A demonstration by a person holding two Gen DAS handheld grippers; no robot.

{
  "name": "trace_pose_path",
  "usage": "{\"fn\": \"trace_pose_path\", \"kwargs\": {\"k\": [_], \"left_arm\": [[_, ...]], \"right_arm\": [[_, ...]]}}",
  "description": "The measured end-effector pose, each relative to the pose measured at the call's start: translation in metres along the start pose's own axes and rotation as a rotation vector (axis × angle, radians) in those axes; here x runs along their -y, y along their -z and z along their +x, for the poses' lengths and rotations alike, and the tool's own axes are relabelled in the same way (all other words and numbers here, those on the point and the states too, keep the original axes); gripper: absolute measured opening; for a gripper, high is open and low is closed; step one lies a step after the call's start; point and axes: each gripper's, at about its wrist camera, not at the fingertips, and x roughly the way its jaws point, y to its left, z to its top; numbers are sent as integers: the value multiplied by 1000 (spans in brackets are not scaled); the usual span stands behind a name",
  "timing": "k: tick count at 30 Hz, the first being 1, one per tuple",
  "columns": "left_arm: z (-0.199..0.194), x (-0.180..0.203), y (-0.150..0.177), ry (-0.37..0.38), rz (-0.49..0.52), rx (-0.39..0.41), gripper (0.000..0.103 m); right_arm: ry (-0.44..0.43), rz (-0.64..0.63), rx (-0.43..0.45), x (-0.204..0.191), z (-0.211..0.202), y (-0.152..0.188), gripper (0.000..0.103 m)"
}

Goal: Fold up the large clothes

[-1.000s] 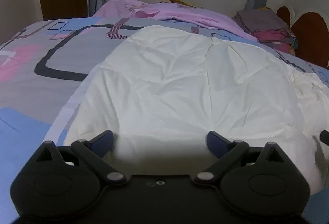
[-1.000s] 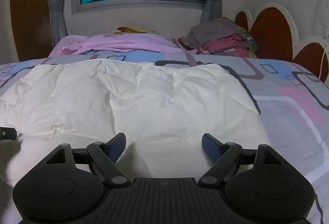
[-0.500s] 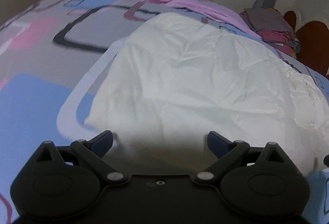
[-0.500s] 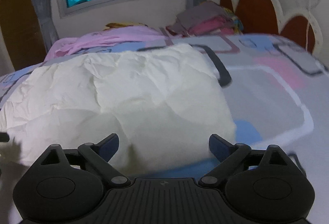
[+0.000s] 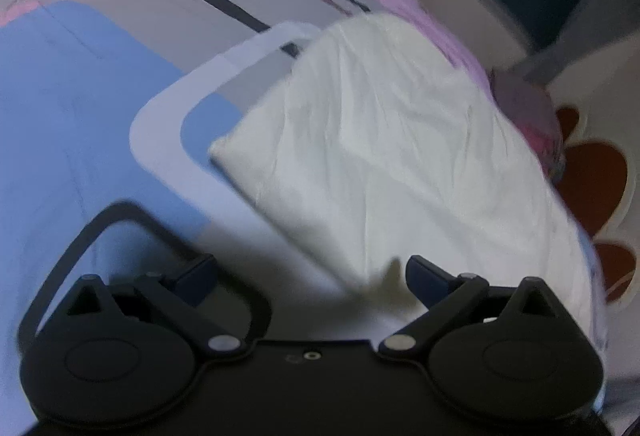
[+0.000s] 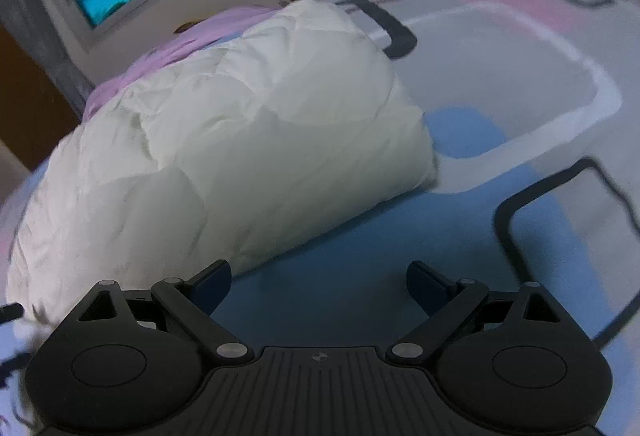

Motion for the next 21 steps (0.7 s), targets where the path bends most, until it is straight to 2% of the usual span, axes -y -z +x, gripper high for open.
{"fn": "trace_pose_path", "kwargs": {"k": [5, 11, 12, 13, 15, 16, 18, 19, 21], "left_arm": [[11, -4, -11, 37, -45, 77, 99], [20, -4, -20, 40, -85, 147, 83], [21, -4, -21, 37, -90, 153, 77], [22, -4, -21, 35, -95, 157, 64], [24, -6, -22, 31, -116, 159, 53], [24, -8, -23, 34, -126, 159, 46], [22, -8, -24, 44, -139, 153, 36], [20, -8, -24, 46, -138, 155, 30], [13, -3, -23, 44, -111, 169, 24]], "right_arm": [[-37, 75, 56, 6, 11, -15, 93], [-58, 225, 115, 19, 24, -36, 91], [-57, 234, 121, 19, 24, -38, 81], [-60, 243, 124, 20, 24, -40, 78], [-62, 254, 131, 20, 23, -42, 65], [-64, 249, 130, 20, 22, -43, 61], [-79, 239, 126, 18, 19, -44, 44], [-83, 225, 126, 16, 15, -45, 41], [-89, 194, 133, 13, 11, -48, 32]]}}
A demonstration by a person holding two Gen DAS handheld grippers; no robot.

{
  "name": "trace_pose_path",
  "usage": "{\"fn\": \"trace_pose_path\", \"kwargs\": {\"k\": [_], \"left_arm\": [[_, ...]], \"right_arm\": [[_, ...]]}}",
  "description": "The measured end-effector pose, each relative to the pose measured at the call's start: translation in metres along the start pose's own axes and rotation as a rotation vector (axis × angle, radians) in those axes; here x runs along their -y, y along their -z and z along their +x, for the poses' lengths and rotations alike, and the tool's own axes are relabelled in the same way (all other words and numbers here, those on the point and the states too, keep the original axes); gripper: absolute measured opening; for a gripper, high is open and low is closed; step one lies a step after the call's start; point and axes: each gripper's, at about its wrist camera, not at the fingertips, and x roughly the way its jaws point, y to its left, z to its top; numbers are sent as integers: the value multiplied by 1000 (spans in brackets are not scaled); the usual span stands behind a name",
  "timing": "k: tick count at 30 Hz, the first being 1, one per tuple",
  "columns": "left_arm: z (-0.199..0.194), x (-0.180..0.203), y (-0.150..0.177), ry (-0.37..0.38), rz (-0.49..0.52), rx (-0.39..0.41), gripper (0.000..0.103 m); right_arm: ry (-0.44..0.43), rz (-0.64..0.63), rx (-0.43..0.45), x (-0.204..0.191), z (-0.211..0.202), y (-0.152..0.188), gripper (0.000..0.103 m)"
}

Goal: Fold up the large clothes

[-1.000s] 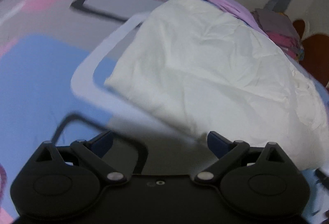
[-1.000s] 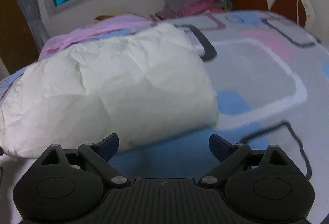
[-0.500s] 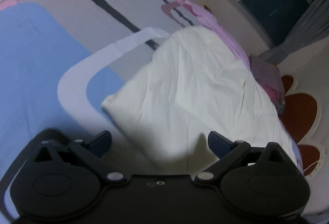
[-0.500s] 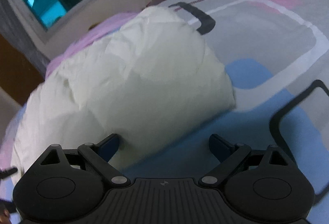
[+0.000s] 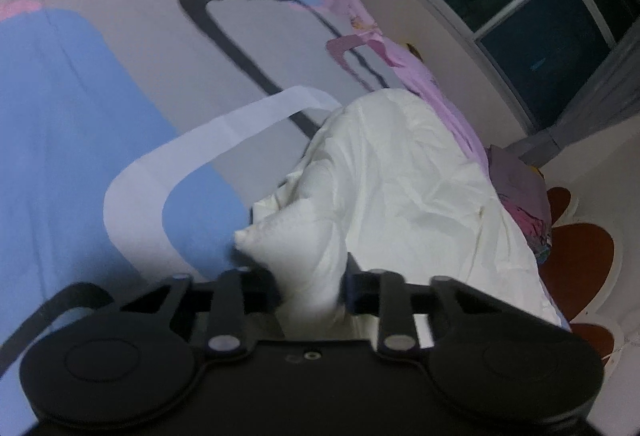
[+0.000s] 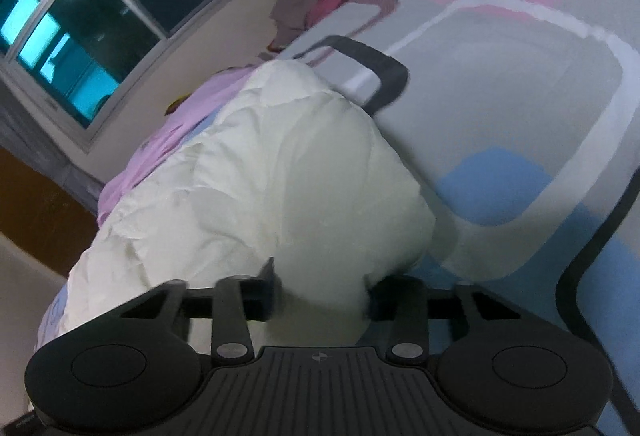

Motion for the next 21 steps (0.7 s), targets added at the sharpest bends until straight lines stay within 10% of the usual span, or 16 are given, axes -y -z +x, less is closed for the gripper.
{"fn": "trace_pose_path", "kwargs": {"k": [21], "left_arm": [[-154, -67, 65, 86, 69, -75, 17]], "right_arm": [[-21, -21, -57, 30, -153, 80, 26]]}}
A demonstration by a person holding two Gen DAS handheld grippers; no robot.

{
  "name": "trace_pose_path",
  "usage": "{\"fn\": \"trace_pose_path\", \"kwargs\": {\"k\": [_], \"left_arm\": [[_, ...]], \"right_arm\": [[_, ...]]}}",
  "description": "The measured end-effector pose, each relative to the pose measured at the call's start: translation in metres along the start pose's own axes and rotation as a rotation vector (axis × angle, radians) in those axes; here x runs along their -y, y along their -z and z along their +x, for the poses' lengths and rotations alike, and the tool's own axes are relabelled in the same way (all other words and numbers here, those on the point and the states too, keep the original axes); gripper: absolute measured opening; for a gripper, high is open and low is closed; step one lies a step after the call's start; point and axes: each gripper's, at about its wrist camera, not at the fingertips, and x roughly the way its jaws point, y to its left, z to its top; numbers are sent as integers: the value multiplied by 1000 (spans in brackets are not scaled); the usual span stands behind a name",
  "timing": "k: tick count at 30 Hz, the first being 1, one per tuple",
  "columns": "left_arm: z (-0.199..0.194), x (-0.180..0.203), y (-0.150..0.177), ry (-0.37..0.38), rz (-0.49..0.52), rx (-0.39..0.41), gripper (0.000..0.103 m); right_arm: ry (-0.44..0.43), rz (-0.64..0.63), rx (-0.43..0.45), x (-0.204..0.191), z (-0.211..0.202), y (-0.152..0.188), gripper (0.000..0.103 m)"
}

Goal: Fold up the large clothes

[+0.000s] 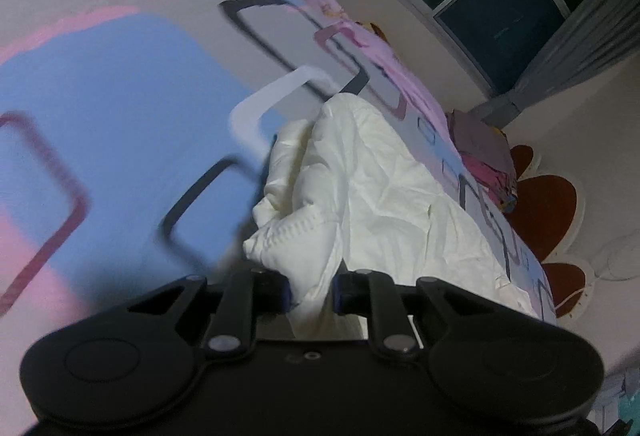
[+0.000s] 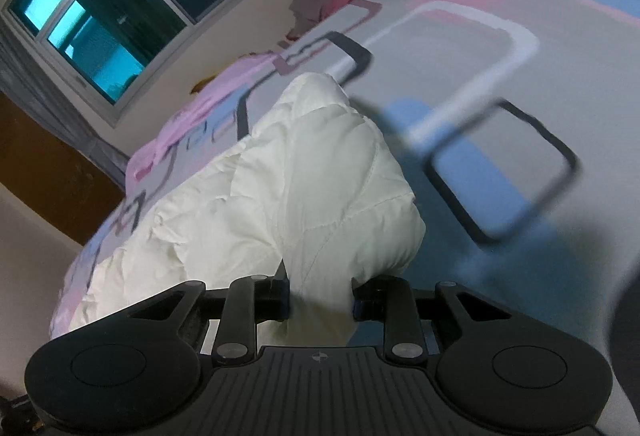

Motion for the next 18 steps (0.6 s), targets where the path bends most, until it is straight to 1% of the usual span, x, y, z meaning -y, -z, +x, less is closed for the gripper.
{"fn": "trace_pose_path", "kwargs": {"k": [3, 7, 8, 9, 10, 12, 14, 15, 16, 18], "left_arm": [[-21, -19, 22, 3, -15, -8, 17], [-32, -32, 41, -8, 15, -11, 17], [-32, -31, 44, -18, 48, 0, 18], [-30, -30, 47, -29, 81, 15, 20], [-28, -28, 49, -50, 103, 25, 24], [-22, -28, 51, -83, 123, 24, 32], [-24, -31, 49, -109, 97, 28, 47], [-28, -32, 49, -123, 85, 37, 63], [-35, -34, 48, -129, 77, 65, 75], [-48, -37, 45, -127, 91, 96, 80]], "right_arm": [[9, 0, -17, 8, -21, 20, 26], [18, -17, -29, 16, -34, 38, 27], [23, -25, -31, 17, -33, 40, 28], [28, -29, -27, 18, -33, 42, 34], [43, -34, -25, 19, -33, 43, 38], [75, -40, -18, 20, -34, 45, 55], [96, -54, -2, 22, -44, 47, 60], [103, -66, 7, 24, -51, 49, 62], [113, -76, 16, 25, -57, 50, 63], [147, -115, 50, 23, -69, 51, 64]]}}
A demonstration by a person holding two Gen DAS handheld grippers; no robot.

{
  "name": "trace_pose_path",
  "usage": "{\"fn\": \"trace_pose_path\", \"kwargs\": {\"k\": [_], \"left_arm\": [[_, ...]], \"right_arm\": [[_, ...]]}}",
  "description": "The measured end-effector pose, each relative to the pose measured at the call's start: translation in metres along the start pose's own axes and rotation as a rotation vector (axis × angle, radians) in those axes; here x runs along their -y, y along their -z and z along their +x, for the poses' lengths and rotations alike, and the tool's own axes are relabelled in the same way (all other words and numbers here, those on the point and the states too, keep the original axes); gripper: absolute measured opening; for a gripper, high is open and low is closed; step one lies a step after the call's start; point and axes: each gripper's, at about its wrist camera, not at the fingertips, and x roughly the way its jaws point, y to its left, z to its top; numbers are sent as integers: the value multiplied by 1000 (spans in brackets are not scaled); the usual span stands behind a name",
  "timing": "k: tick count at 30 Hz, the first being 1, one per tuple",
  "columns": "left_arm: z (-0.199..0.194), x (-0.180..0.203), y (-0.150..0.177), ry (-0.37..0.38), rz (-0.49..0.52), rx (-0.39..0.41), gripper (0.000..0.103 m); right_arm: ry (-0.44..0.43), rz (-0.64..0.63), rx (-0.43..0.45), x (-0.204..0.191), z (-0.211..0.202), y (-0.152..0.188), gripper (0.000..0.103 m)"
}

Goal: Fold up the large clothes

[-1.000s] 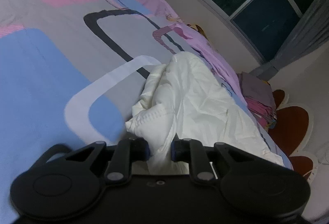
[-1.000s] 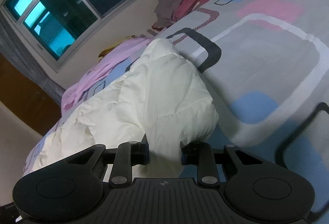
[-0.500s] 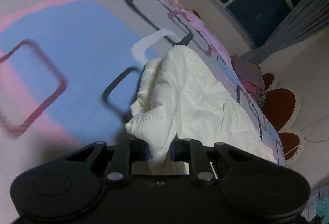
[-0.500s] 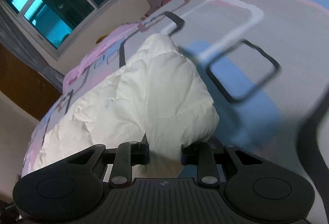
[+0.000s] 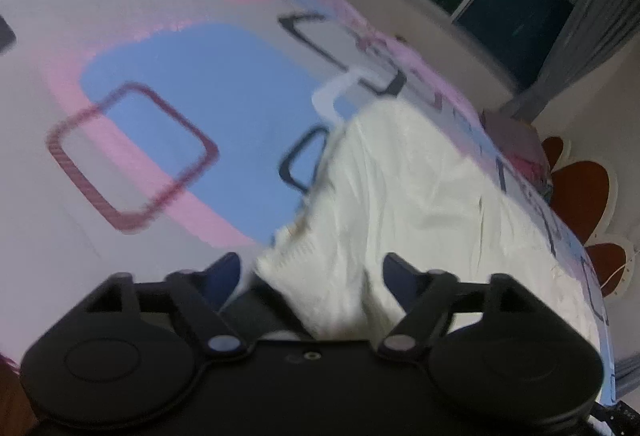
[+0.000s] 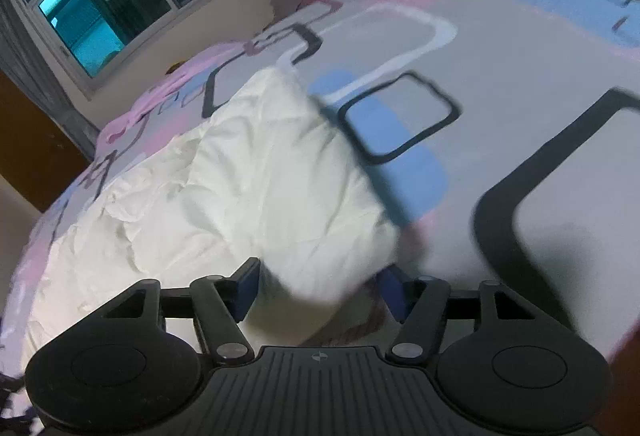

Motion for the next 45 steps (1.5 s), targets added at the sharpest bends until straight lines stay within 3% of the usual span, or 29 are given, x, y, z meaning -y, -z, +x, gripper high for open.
{"fn": "trace_pose_path", "kwargs": {"k": [4, 9, 18, 23, 26, 31, 38, 42, 45], "left_arm": [[-12, -8, -16, -13, 5, 33, 85], [0, -8, -40, 1, -5, 10, 88], [43, 15, -47, 17, 64, -55, 89], [63, 15, -46, 5, 78, -94, 89], [72, 13, -46, 7, 79, -118, 88], [83, 6, -44, 35, 83, -146, 89], [91, 12, -47, 57, 136, -181, 92], [91, 14, -48, 95, 122, -203, 78], [92, 14, -48, 106, 140, -216, 73]], "right_arm": [[82, -71, 118, -5, -24, -5, 64], [29, -208, 209, -46, -29, -17, 64], [-181, -409, 148, -155, 28, -2, 64], [-219, -492, 134, -203, 65, 6, 63], [-208, -538, 142, -225, 91, 6, 43], [-143, -535, 161, -237, 141, 6, 43], [-64, -619, 117, -234, 197, 35, 43], [-51, -636, 86, -233, 204, 34, 43], [-76, -576, 64, -232, 186, 19, 43]]}}
